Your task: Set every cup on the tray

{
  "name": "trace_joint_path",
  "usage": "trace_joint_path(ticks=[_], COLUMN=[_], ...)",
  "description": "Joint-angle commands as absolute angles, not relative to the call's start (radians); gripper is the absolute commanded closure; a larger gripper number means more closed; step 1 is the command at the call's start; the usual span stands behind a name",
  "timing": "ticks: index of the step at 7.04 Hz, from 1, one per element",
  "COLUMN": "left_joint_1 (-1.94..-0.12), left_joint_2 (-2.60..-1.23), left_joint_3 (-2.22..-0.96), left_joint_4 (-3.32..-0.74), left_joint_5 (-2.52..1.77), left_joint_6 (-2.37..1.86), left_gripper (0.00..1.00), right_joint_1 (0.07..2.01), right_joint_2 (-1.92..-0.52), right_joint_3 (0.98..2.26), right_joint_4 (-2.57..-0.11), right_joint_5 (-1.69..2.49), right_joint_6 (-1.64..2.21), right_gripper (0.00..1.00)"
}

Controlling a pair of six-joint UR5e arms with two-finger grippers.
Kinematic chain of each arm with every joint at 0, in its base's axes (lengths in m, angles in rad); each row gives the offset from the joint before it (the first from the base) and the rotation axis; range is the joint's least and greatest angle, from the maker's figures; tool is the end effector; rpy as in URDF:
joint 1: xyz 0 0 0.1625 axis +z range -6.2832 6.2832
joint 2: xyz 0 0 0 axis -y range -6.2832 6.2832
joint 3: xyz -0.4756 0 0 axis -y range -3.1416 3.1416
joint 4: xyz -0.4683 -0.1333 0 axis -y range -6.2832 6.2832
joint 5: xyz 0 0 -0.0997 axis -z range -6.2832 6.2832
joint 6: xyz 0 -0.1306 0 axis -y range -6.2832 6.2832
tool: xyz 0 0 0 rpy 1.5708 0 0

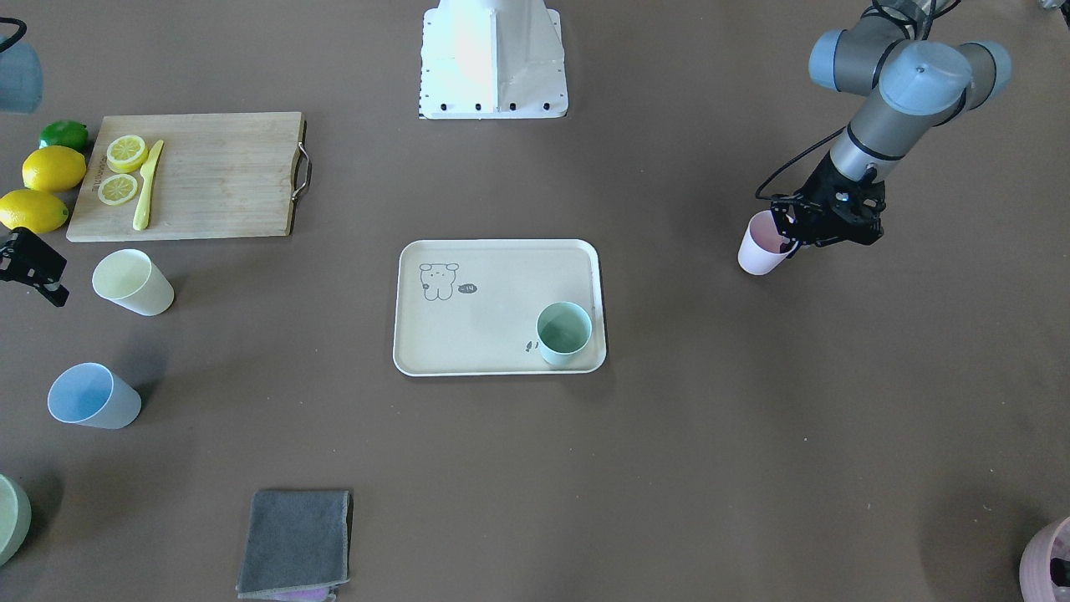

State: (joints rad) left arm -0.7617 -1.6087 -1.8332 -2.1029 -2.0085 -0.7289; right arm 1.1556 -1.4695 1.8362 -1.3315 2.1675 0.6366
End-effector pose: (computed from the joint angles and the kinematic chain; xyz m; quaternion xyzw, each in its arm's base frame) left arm 0.3948 -0.4843 0.5051 0.1455 0.4171 0.1235 0.8886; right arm -0.1988 -0.5995 0.4998 0.1058 -0.3858 0.0136 0.9164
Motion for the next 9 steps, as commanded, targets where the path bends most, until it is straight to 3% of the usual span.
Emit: trace_joint_path(ticks=[1, 4, 7, 9], left_joint_1=[-0.759, -0.605, -0.557, -0.555], left_joint_2=[-1.791, -2.049, -2.155, -2.143], left_joint_3=[-1.848, -1.823, -1.731, -1.730], left_joint_4=[-1.935, -1.722, -1.715, -1.784], left_joint_5=[-2.008, -1.927, -1.881, -1.823], left_joint_6=[-0.824, -1.007, -1.078, -1.101], left_gripper=[1.00, 1.00, 1.00, 0.03], right_joint_1=[1.155, 1.151, 1.147, 1.135], right_joint_2=[-1.471, -1.473, -1.473, -1.457], right_joint_3=[1.836, 1.835, 1.833, 1.803], right_joint_4=[-1.331, -1.331, -1.331, -1.332], right_joint_5=[2.168, 2.168, 2.168, 2.168], right_joint_6=[0.637, 0.637, 0.635, 0.629], right_gripper=[0.00, 0.00, 0.00, 0.00])
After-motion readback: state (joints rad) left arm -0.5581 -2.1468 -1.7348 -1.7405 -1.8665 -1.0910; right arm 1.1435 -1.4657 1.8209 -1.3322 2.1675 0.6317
